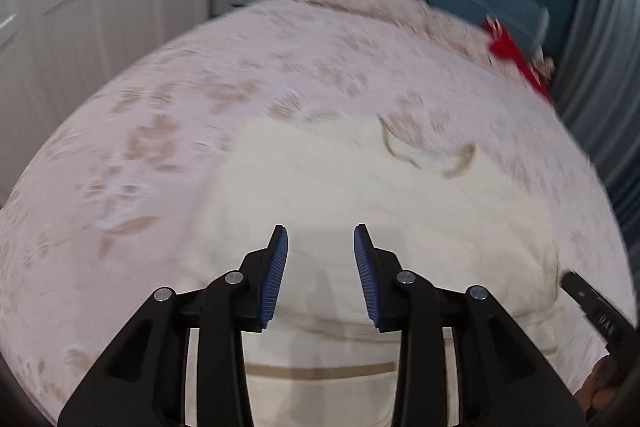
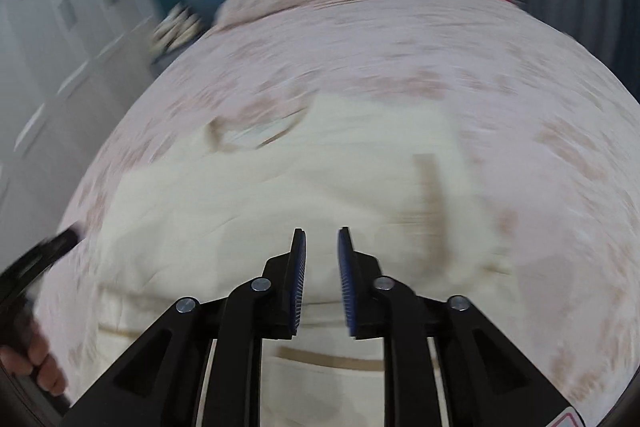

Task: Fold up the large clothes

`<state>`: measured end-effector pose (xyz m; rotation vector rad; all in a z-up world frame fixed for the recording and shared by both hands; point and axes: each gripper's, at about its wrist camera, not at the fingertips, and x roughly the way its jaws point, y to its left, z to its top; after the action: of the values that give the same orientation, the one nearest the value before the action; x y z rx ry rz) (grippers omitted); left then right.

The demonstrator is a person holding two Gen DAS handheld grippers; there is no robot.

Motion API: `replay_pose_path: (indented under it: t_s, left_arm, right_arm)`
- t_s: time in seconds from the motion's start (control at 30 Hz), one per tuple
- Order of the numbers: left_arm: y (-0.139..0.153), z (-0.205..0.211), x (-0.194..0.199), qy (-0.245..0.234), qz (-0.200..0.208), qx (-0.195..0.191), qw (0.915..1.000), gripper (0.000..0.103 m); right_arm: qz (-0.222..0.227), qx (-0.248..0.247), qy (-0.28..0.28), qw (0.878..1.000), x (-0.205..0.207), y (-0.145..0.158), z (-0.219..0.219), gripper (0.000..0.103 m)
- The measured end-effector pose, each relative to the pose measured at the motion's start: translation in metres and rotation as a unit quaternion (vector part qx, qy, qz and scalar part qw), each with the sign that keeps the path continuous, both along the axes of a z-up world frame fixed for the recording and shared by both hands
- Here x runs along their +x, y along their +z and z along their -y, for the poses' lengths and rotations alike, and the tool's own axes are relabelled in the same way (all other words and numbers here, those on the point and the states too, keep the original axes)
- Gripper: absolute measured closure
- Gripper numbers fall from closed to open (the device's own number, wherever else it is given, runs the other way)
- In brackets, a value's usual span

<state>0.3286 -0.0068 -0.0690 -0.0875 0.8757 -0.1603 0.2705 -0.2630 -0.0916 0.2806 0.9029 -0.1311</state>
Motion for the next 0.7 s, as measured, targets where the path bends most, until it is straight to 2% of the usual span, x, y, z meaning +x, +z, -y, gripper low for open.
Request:
replay_pose_path:
  t_s: [0.13, 0.23, 0.5, 0.7]
  left_arm:
    - [-0.043, 0.029, 0.010, -0.020, -0.045, 0.023, 0.9985, 0.071]
    - [-0.064, 0.034, 0.006, -0.019, -0.055, 0.034, 0.9977, 0.071]
    - [-0.083, 0.041, -0.001, -0.027, -0.038, 0.060, 0.9971, 0.071]
    - [-0.094, 0.044, -0.007, -0.027, -0.003, 0.074, 0.9969, 0.071]
  right_arm:
    - [-0.042, 0.007, 0.013, 0.999, 0.016, -0.035, -0.014, 0.089]
    - [-0.057, 0.009, 0.012, 0.998, 0.014, -0.055, -0.015, 0.091]
    - [-0.042, -0.022, 0.016, 0.999, 0.008, -0.076, -0.023, 0.093]
    - [-0.026, -0.030, 0.016, 0.999, 0.006, -0.080, -0.023, 0.093]
